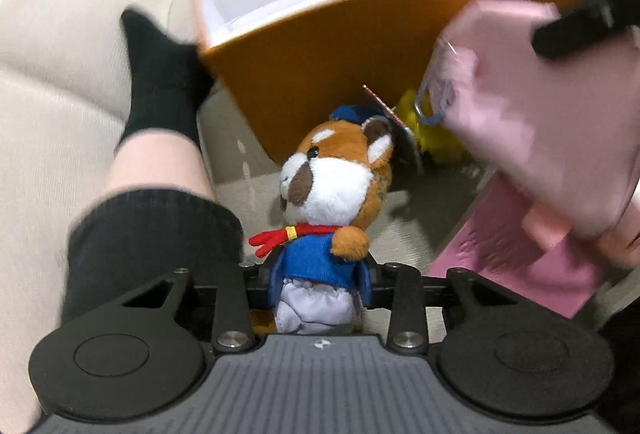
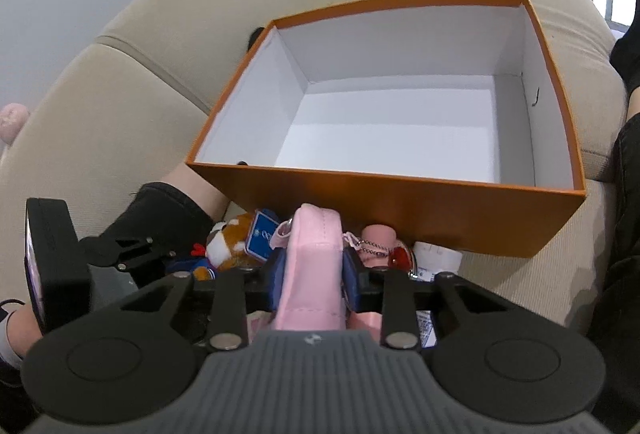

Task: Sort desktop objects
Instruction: 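Carry the fox and pink backpack into the orange box with both tools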

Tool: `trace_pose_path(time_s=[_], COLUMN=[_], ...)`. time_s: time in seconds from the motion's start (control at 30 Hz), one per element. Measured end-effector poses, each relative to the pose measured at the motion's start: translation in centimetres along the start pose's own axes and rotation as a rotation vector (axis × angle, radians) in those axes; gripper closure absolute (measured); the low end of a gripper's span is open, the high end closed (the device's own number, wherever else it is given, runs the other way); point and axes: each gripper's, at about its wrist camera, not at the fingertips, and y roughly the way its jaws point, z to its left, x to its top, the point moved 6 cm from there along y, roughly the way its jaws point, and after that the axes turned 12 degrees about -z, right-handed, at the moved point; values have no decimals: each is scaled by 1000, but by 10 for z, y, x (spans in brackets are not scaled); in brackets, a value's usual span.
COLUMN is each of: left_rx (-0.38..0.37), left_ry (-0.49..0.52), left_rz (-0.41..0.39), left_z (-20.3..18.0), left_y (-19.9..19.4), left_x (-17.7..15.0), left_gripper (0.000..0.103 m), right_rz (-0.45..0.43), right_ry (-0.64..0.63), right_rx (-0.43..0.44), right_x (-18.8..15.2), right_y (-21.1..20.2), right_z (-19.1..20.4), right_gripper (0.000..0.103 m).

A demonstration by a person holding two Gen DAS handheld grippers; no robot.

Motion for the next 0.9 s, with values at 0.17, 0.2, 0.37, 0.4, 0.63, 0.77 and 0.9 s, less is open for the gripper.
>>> trace_pose_path(time_s=[0.17, 0.2, 0.37, 0.4, 0.63, 0.77, 0.9], left_rx=[-108, -130, -174, -185, -212, -259, -253], left_ry=[-291, -335, -440, -450, -513, -541, -579], left_rz=[-87, -105, -207, -229, -372, -356, -240], left_z=[22, 25, 36, 37, 41, 50, 55], left_y=[-41, -49, -96, -105, -143, -107, -56], left_x=[2, 3, 18, 22, 91, 130, 146], left_gripper=[65, 65, 65, 65, 65, 65, 65], right_rz=[-52, -66, -163, -184, -351, -437, -436], right_ry=[-54, -65, -123, -131, -157, -180, -188], right_rx=[38, 47, 87, 92, 87, 22, -62], right_x=[7, 9, 29, 34, 84, 110, 122], right_y=[-16, -21, -48, -53, -75, -65, -30], right_z=[9, 12, 24, 26, 31, 23, 1], right_gripper=[72, 72, 72, 72, 73, 73, 73])
